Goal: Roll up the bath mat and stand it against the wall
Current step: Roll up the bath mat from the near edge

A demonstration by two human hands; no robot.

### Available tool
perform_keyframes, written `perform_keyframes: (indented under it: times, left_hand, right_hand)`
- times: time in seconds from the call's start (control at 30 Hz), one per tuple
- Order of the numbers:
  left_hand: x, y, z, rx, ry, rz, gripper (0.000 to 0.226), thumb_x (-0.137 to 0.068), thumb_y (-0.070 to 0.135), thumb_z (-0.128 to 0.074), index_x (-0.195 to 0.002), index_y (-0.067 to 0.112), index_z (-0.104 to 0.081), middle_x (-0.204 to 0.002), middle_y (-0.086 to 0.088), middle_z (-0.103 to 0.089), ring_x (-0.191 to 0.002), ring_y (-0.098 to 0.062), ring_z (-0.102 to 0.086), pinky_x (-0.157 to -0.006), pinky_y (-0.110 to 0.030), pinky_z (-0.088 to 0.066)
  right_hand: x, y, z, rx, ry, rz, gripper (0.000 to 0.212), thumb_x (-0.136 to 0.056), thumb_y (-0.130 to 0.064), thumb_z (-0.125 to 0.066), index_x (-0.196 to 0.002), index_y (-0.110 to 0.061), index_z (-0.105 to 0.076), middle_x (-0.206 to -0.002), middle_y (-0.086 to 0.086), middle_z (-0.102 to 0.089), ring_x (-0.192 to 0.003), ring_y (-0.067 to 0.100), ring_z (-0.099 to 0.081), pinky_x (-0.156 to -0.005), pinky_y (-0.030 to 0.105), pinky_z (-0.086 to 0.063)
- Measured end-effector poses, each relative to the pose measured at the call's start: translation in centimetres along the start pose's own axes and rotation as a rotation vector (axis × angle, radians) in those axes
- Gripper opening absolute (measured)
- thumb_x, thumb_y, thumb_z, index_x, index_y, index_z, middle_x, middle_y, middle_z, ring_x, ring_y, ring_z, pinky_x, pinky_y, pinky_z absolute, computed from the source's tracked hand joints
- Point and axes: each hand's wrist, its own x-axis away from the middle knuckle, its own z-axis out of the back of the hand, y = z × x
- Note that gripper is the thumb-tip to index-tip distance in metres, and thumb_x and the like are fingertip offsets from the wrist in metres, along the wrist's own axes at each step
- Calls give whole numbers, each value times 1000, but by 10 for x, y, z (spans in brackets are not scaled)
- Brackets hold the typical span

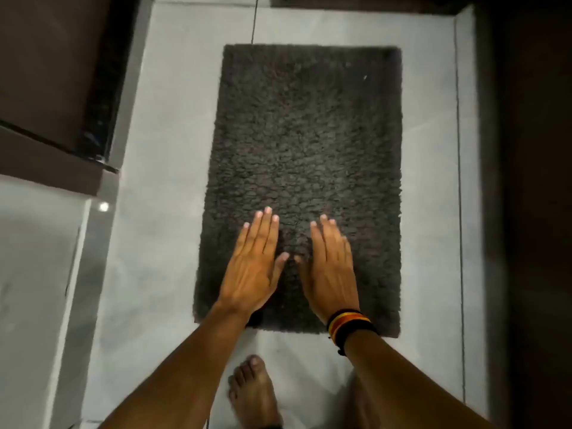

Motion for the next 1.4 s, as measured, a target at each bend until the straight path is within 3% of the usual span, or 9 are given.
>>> perform_keyframes:
  times: [0.17, 0.27, 0.47, 0.6, 0.83, 0.97, 1.1, 1.2, 1.4]
  left_hand:
    - [33, -17, -71, -149, -362, -27, 69, -106, 46, -9, -160, 8, -32, -168, -11, -31, -157, -30, -26, -130, -44, -20]
    - [53, -21, -92, -207, -408, -117, 56, -103, 44, -29, -125, 14, -71, -115, -7, -74, -105, -27, -66, -92, -42, -56]
    - [72, -36, -110, -299, -390, -239, 79, -74, 60, -80, -132, 8, -64, -113, -8, -70, -99, -27, -66, -87, -42, -59]
    - [71, -30, -107, -456, -487, -230, 81, -70, 51, -88, -135, 9, -65, -115, -8, -71, -101, -26, -69, -95, -42, -58]
    - [8, -31, -87, 18, -572, 112, 40, -103, 51, -51, -123, 20, -69, -125, -9, -75, -120, -31, -67, -98, -38, -50]
    - [-40, -36, -69, 170, -839, 278, 39, -99, 56, -58, -103, 20, -69, -122, -15, -71, -125, -37, -62, -99, -38, -46]
    - [-58, -46, -69, 210, -921, 347, 46, -96, 58, -60, -101, 13, -69, -129, -20, -67, -125, -37, -59, -111, -44, -44]
    - [-53, -44, -70, 197, -850, 305, 43, -95, 60, -60, -78, 20, -61, -107, -15, -72, -111, -35, -66, -103, -43, -50]
    - [-1, -46, -70, -270, -230, -113, 49, -101, 56, -41, -105, 17, -69, -105, -7, -68, -101, -30, -62, -86, -44, -54]
  right_hand:
    - [45, 39, -63, 189, -442, 48, 53, -93, -49, -60, -135, -18, -50, -129, 8, -54, -116, 29, -53, -94, 44, -49]
    - [64, 54, -81, 425, -639, 216, 58, -72, -50, -80, -118, -19, -60, -112, 6, -61, -100, 28, -59, -82, 45, -53]
    - [64, 79, -93, 605, -415, 592, 31, -78, -28, -61, -105, -17, -70, -98, 8, -69, -80, 29, -65, -61, 42, -54]
    - [57, 72, -91, 491, -445, 453, 23, -78, -19, -63, -99, -16, -69, -85, 7, -69, -70, 29, -66, -45, 36, -50]
    - [9, 84, -55, -168, -705, -267, 31, -95, -21, -58, -124, -32, -53, -112, 4, -71, -101, 29, -68, -88, 38, -53]
    - [11, 83, -53, 234, -437, 104, 29, -85, -12, -66, -114, -19, -64, -106, 8, -69, -91, 32, -69, -74, 41, -57]
    - [27, 77, -62, 439, -422, 252, 52, -82, -45, -74, -119, -9, -70, -118, 11, -68, -105, 33, -65, -97, 52, -54]
    - [21, 80, -67, 469, -375, 277, 47, -73, -25, -85, -116, -11, -72, -110, 9, -73, -96, 31, -69, -85, 42, -60]
    - [-23, 74, -55, 275, -591, 98, 25, -98, -26, -56, -121, -17, -62, -114, 11, -71, -105, 34, -64, -82, 41, -53]
